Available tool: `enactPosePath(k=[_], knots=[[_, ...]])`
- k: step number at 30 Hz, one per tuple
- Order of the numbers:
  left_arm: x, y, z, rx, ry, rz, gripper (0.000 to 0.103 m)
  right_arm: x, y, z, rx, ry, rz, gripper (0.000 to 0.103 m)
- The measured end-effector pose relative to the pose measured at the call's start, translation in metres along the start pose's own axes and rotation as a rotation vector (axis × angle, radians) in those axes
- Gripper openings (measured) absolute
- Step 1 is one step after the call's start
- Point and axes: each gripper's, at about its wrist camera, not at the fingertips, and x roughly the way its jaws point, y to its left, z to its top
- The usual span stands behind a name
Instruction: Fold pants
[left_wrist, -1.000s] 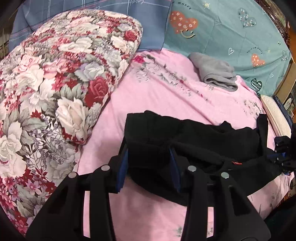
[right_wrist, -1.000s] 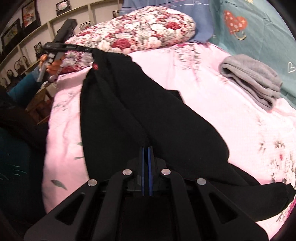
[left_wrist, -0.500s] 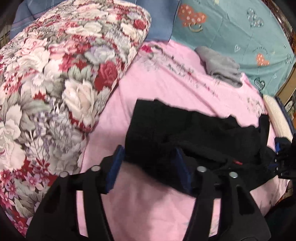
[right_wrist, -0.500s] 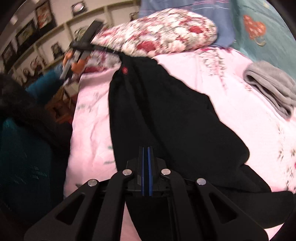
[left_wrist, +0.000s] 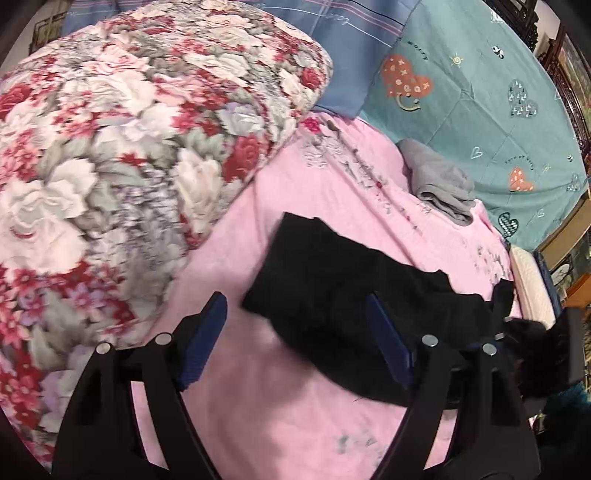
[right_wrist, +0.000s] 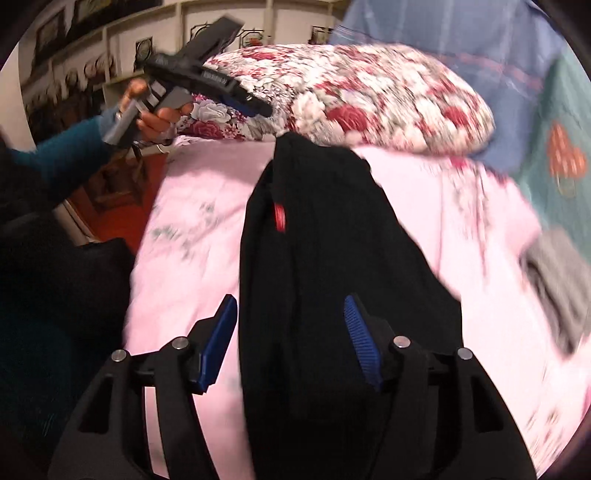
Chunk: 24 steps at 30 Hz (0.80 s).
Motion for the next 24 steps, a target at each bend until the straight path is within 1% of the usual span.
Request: enactPosePath(k=[1,2,3,5,6,7,8,9,10,11,12,13,15,16,17,18,20,21,22,23,24], knots=[[0.005,-0.005,0.001,0.004,0.007,-0.006,0.08,0.014,0.003,0.007,-0.014,0.009,-0.009,0.061],[0.011,-0.01,0.002,0.012,0.015,-0.011,0.08,0.031,0.008,0.014,-0.034,0.025,-0.015,0.058],[0.019,-0.016,0.003,0.023,0.027,-0.017,0.08,0.042,0.01,0.018,-0.052,0.038,-0.016,0.052],[0.038,-0.024,0.003,0.045,0.065,0.007,0.08,0.064,0.012,0.02,-0.08,0.074,-0.028,0.024],[0.048,-0.026,0.002,0.059,0.087,0.04,0.079,0.076,0.014,0.022,-0.095,0.101,-0.057,0.018],[0.054,-0.025,0.002,0.07,0.099,0.072,0.077,0.084,0.013,0.023,-0.094,0.124,-0.066,0.008],[0.056,-0.022,0.004,0.071,0.104,0.093,0.077,0.09,0.013,0.025,-0.08,0.137,-0.05,0.006],[0.056,-0.018,0.007,0.061,0.097,0.099,0.077,0.09,0.012,0.025,-0.064,0.135,-0.041,0.005],[0.053,-0.015,0.01,0.053,0.086,0.098,0.077,0.086,0.012,0.027,-0.053,0.125,-0.04,0.005],[0.05,-0.012,0.014,0.044,0.073,0.099,0.077,0.079,0.012,0.029,-0.036,0.112,-0.023,0.005],[0.047,-0.008,0.016,0.035,0.066,0.104,0.077,0.069,0.012,0.033,-0.011,0.099,0.014,0.005],[0.046,-0.006,0.017,0.034,0.07,0.112,0.077,0.064,0.015,0.036,-0.001,0.088,0.026,0.005],[0.05,-0.004,0.016,0.045,0.09,0.142,0.077,0.063,0.022,0.038,0.003,0.103,0.046,0.005],[0.05,-0.003,0.015,0.049,0.098,0.16,0.077,0.068,0.028,0.037,-0.01,0.123,0.038,0.007],[0.049,-0.003,0.014,0.047,0.094,0.165,0.077,0.075,0.033,0.034,-0.02,0.145,0.019,0.013],[0.044,-0.004,0.014,0.039,0.077,0.147,0.077,0.088,0.037,0.028,-0.019,0.192,0.015,0.022],[0.028,-0.014,0.014,0.048,0.032,0.085,0.078,0.09,0.038,0.027,-0.004,0.163,-0.023,0.033],[0.024,-0.019,0.013,0.063,0.015,0.073,0.08,0.09,0.035,0.028,0.022,0.172,-0.014,0.033],[0.021,-0.026,0.011,0.089,0.002,0.063,0.084,0.087,0.031,0.028,0.052,0.169,0.004,0.037],[0.022,-0.031,0.009,0.107,0.004,0.06,0.086,0.082,0.026,0.029,0.097,0.152,0.029,0.048],[0.029,-0.036,0.005,0.131,0.021,0.063,0.09,0.074,0.02,0.028,0.162,0.119,0.059,0.054]])
